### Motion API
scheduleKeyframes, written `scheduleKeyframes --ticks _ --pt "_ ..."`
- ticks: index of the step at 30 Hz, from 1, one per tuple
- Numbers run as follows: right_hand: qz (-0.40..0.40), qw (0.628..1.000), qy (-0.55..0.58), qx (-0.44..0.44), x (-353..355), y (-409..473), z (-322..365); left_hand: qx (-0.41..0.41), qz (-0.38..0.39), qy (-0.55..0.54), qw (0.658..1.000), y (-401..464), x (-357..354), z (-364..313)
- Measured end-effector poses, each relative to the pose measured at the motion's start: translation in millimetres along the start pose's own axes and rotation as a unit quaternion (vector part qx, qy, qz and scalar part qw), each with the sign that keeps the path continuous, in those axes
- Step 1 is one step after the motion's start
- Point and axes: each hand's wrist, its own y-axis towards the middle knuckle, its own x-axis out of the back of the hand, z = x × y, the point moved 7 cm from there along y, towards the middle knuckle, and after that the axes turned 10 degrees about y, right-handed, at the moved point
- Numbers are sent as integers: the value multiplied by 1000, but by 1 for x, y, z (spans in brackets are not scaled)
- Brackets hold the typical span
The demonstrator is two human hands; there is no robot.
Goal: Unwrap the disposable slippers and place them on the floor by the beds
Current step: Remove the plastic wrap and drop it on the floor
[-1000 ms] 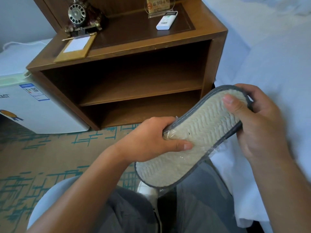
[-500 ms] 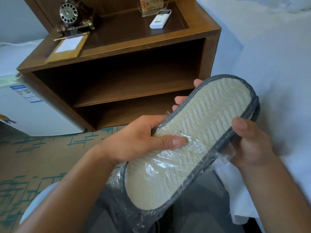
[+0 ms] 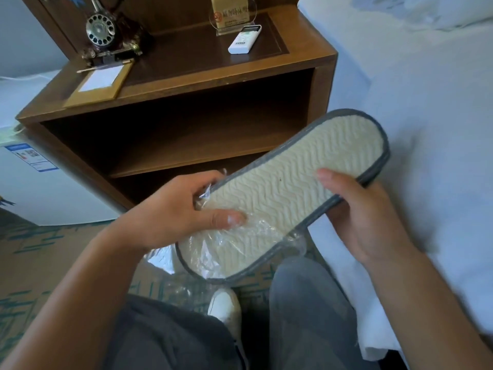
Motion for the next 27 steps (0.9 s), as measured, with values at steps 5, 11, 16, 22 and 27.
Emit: scheduleKeyframes --ticks 5,11,16,22,27 --pt "36 995 -92 -30 -9 -4 -8 13 -9 36 999 2 0 6" --pt "-42 995 -78 49 8 3 11 32 52 39 997 -1 2 10" --pt "-94 990 -74 81 21 6 22 111 -23 207 972 -11 51 52" --pt "-97 989 -89 61 25 7 14 176 -163 171 956 2 77 80" --pt "-74 983 -166 28 21 7 2 193 -200 81 957 7 70 75"
